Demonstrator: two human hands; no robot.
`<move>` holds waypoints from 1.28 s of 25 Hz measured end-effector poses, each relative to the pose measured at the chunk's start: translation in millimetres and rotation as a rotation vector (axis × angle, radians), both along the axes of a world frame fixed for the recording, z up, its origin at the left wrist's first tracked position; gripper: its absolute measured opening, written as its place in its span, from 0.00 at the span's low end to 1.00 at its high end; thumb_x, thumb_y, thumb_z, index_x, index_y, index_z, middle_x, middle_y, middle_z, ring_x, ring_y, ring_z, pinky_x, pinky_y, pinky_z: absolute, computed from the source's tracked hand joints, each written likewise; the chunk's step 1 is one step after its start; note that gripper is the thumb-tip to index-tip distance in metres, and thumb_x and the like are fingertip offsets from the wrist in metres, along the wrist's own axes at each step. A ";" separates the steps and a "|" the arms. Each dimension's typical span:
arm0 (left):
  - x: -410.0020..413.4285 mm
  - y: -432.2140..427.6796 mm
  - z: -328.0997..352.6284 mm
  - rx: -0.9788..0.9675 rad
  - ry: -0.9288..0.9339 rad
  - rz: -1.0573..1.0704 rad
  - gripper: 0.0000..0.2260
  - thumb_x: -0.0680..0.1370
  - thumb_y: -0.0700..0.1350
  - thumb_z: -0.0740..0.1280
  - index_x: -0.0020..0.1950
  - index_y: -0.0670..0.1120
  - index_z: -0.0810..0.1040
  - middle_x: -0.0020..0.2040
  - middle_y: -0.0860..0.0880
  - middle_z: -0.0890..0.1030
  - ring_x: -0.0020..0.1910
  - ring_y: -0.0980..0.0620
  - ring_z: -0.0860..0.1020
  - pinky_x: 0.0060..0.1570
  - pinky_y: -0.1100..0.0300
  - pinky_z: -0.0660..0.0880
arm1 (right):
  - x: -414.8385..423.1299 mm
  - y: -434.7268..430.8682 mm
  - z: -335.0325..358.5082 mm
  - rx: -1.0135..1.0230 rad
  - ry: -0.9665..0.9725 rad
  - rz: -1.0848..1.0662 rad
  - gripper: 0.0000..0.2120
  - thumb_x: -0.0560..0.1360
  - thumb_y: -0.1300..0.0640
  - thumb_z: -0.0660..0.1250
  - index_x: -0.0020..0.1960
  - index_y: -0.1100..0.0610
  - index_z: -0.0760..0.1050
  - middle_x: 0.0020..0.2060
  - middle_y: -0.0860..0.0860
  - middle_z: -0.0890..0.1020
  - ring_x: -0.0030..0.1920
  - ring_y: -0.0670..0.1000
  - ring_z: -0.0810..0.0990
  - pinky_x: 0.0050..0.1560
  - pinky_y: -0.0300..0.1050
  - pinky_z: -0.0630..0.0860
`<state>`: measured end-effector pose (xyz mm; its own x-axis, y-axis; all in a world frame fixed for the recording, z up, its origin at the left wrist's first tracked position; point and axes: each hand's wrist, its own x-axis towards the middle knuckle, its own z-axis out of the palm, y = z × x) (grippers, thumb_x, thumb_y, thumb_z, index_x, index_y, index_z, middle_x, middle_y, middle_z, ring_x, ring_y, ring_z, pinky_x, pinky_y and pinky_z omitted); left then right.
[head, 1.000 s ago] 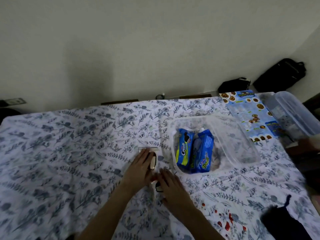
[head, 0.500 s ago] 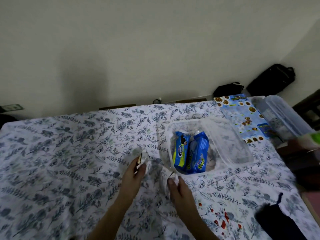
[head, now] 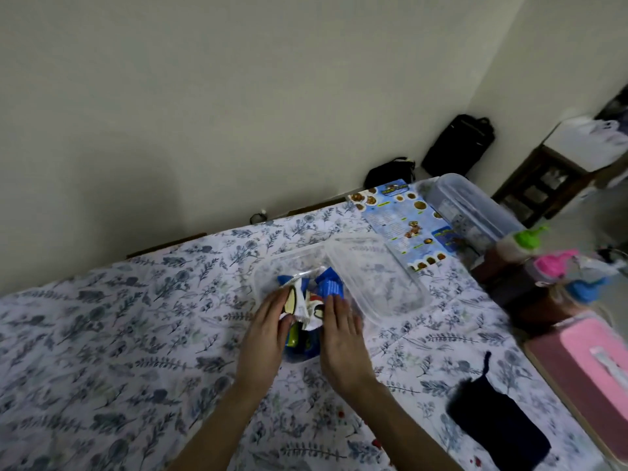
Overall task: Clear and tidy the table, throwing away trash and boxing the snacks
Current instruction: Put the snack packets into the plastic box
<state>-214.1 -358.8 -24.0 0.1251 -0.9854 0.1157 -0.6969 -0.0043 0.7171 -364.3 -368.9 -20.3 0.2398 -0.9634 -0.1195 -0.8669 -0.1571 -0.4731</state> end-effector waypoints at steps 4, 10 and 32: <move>1.1 -3.7 -15.6 -0.033 -0.459 -0.086 0.22 0.80 0.48 0.48 0.72 0.47 0.68 0.70 0.48 0.74 0.72 0.50 0.70 0.74 0.48 0.55 | -1.2 0.1 -5.2 0.026 0.106 -0.025 0.32 0.81 0.47 0.37 0.70 0.66 0.66 0.68 0.62 0.71 0.69 0.61 0.69 0.63 0.61 0.72; 1.6 -4.2 -13.7 0.161 -0.641 -0.203 0.22 0.79 0.50 0.51 0.67 0.45 0.75 0.65 0.48 0.79 0.68 0.50 0.74 0.73 0.49 0.46 | -2.4 -16.9 -6.2 0.045 0.174 -0.043 0.40 0.78 0.41 0.31 0.70 0.70 0.61 0.67 0.67 0.70 0.67 0.63 0.71 0.63 0.59 0.73; 1.3 23.8 34.2 0.357 0.862 0.401 0.21 0.81 0.55 0.57 0.73 0.49 0.67 0.72 0.47 0.70 0.70 0.47 0.70 0.71 0.47 0.65 | 29.5 23.7 27.1 -0.440 0.059 0.141 0.28 0.58 0.52 0.77 0.57 0.58 0.78 0.52 0.53 0.84 0.51 0.53 0.82 0.54 0.49 0.78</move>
